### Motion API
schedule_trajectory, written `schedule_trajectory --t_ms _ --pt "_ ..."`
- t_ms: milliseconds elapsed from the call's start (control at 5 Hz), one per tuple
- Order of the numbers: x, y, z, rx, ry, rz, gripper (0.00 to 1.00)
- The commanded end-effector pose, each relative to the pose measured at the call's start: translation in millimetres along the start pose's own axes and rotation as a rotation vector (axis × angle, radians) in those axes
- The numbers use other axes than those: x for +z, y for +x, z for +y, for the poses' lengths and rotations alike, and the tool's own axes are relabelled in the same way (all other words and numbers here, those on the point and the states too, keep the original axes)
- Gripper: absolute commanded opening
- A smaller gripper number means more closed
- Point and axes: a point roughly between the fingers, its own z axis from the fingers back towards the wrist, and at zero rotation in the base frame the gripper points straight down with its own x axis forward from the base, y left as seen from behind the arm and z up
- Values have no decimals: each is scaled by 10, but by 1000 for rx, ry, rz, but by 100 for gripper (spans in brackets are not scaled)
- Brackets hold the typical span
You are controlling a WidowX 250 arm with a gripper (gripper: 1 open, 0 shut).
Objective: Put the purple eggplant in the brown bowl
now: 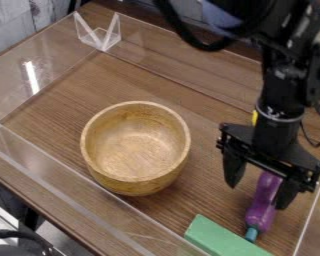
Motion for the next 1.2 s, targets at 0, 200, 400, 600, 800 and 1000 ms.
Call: schedule_trajectory --t_ms 0,200,400,600,800,1000 --pt "52 141 -105 -8 -25 -58 100" --pt "12 176 -137 -6 -29 -65 100" --pt "48 188 -136 -3 -38 -76 100" --pt "94 194 -132 0 -46 -86 100" --pt "143 198 -126 4 -55 -96 100" --pt "174 202 -120 9 -62 -104 100"
